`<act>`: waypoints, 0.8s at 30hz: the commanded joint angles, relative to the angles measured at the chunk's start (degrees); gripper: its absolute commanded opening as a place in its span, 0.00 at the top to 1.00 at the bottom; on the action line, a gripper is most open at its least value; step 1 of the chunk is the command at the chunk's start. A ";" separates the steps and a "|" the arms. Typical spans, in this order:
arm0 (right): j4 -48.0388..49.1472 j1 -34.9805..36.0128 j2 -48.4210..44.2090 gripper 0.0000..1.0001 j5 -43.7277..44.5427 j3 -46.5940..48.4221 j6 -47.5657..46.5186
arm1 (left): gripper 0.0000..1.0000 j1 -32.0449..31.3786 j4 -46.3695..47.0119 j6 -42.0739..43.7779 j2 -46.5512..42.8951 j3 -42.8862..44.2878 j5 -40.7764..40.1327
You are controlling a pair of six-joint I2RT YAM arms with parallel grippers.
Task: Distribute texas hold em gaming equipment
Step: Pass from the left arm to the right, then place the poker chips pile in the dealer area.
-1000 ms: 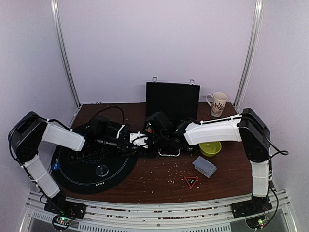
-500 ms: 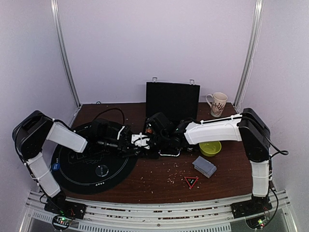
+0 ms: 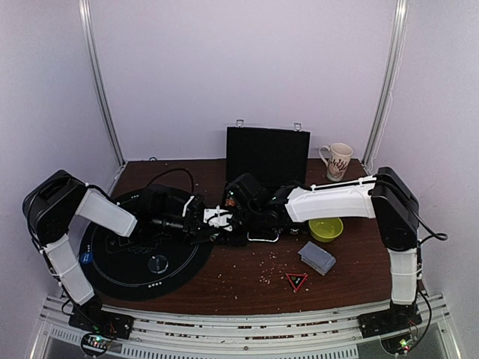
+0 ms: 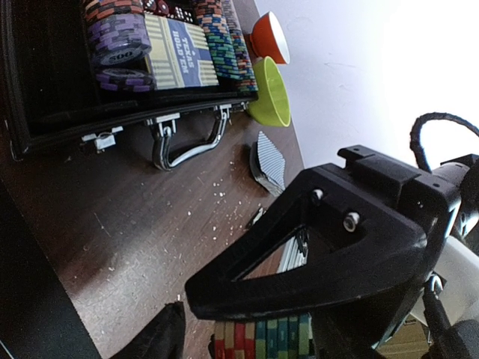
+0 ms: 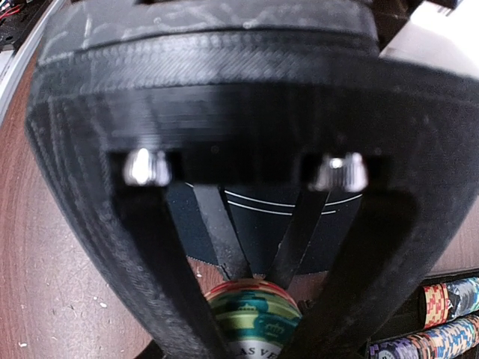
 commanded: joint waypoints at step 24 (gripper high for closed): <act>-3.87 0.37 -2.21 1.00 0.76 -2.33 -0.85 | 0.23 7.95 -24.78 18.33 -8.25 2.48 -4.14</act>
